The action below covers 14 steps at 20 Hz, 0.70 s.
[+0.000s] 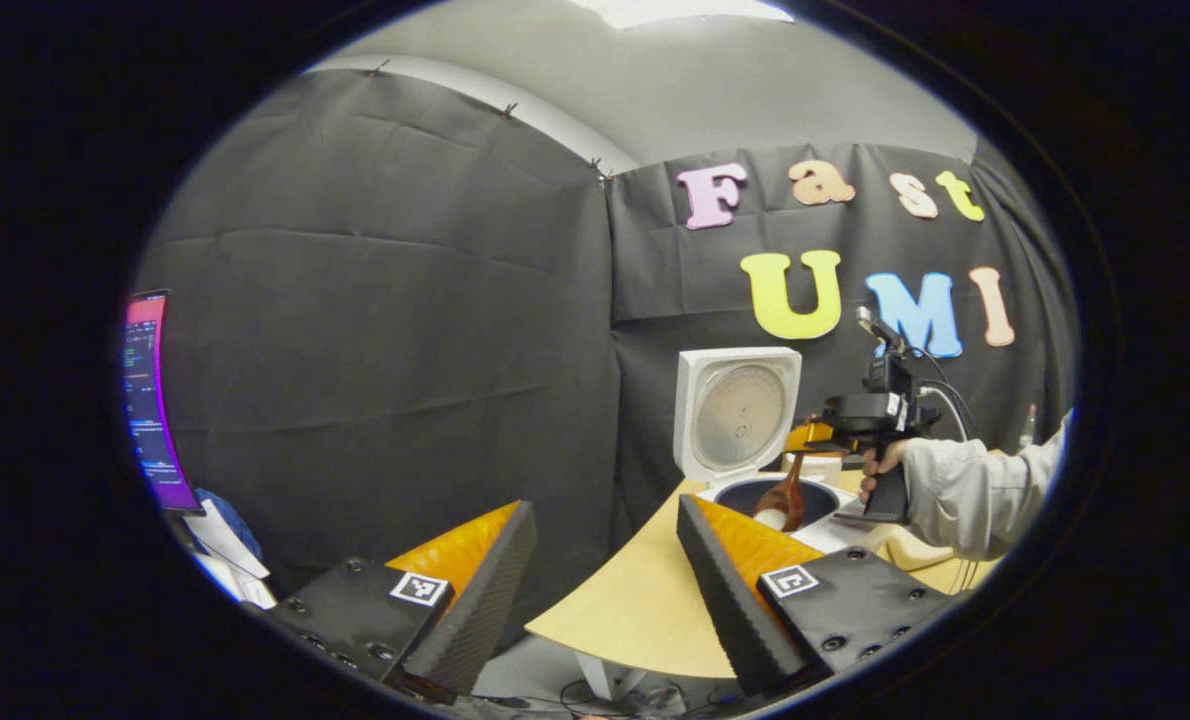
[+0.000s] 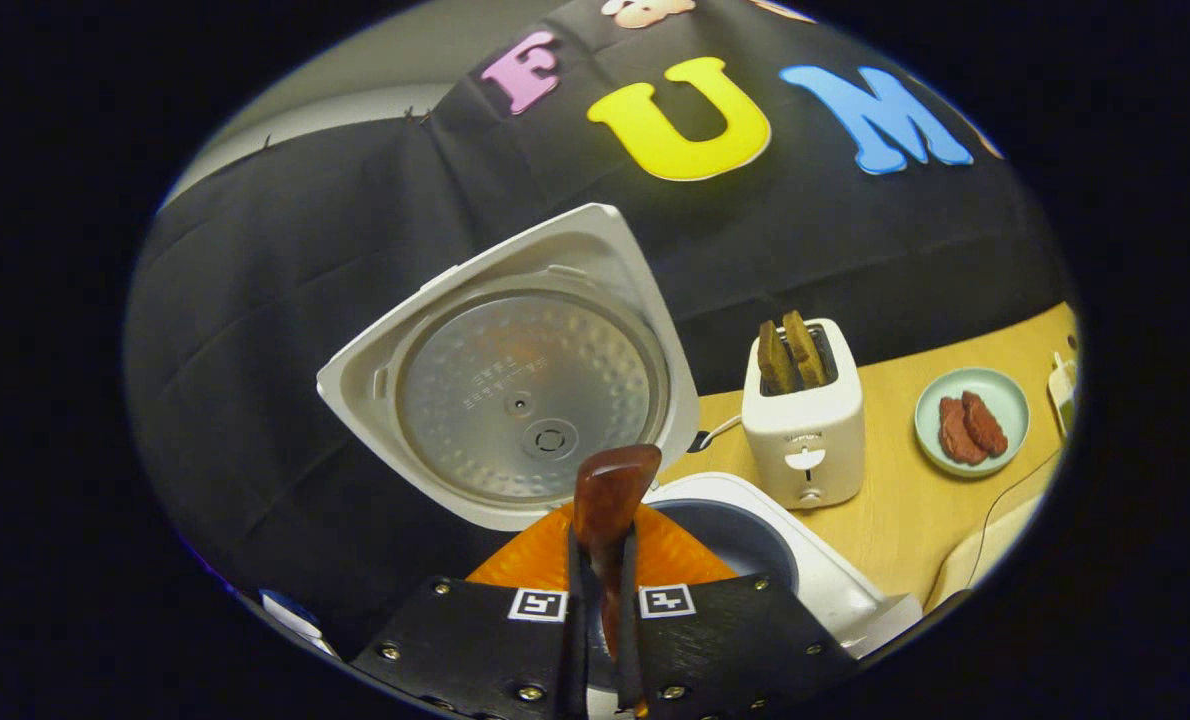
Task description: Close the left gripper, press the button to open the rice cooker; take a wooden spoon from the chopstick holder with the right hand, scoop a spoonful of rice and pour it into the rice cooker, then put the wooden spoon back into the chopstick holder.
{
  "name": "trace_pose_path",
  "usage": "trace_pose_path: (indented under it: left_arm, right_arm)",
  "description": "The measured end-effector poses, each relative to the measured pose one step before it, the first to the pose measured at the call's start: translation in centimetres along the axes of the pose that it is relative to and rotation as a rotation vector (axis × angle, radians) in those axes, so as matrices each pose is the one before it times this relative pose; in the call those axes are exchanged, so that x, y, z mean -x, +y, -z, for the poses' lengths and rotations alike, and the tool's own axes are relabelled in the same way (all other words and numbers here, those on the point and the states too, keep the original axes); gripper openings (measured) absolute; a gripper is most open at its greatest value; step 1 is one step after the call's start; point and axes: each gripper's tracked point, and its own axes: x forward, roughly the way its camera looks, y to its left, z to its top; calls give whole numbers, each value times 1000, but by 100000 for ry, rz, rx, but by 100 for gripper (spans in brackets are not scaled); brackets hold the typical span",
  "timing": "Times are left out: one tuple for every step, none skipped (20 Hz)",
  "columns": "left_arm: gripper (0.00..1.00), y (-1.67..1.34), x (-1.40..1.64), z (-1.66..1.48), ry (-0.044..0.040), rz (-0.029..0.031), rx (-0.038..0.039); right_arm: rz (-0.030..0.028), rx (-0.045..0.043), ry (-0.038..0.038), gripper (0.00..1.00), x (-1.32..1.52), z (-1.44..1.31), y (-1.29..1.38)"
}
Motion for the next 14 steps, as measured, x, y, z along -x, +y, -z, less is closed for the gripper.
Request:
trace_pose_path:
  left_arm:
    - [100, 25, -39, 115, -249, 195, 209]
    - [100, -43, -76, 153, -197, 183, 193]
    - [100, 14, -34, 37, -205, 90, 233]
    - [100, -30, -43, 44, -174, 163, 315]
    - [100, -25, 40, -37, -145, 114, 330]
    - [100, -16, -64, 2, -220, 173, 293]
    - [100, 14, -44, -49, -204, 93, 188]
    - [100, -14, -37, 112, -151, 152, 169]
    - [100, 27, -30, -20, -181, 105, 194]
    - [100, 17, 6, 56, -137, 218, 223]
    - [100, 20, -17, -57, -77, 76, 154]
    - [100, 6, -38, -31, -225, 139, 75]
    - [100, 5, -17, -105, -260, 27, 8]
    - [100, 90, -63, 119, -391, 9, -207]
  right_arm:
    - [699, 5857, 284, 12, 46, -62, 165]
    - [740, 5544, -47, 12, 86, -60, 153]
    - [690, 5329, -352, 12, 23, -227, 150]
    - [424, 5026, -418, 12, -32, -129, 163]
    - [449, 5103, -327, 12, 44, -145, 46]
    - [346, 5387, -334, 12, -49, -169, 148]
    - [532, 6032, -307, 12, 62, -219, 75]
    - [555, 6230, -709, 12, -42, -308, 121]
    - [789, 6623, -767, 12, 137, -332, 18]
    - [595, 6672, -1029, 12, 185, -402, 176]
    - [912, 6196, -1474, 12, 241, -456, -16]
    - [657, 5270, -1542, 12, 314, -610, -30]
    - [1067, 3764, -1787, 12, 376, -692, -309]
    - [698, 2212, -1772, 12, 338, -352, -128]
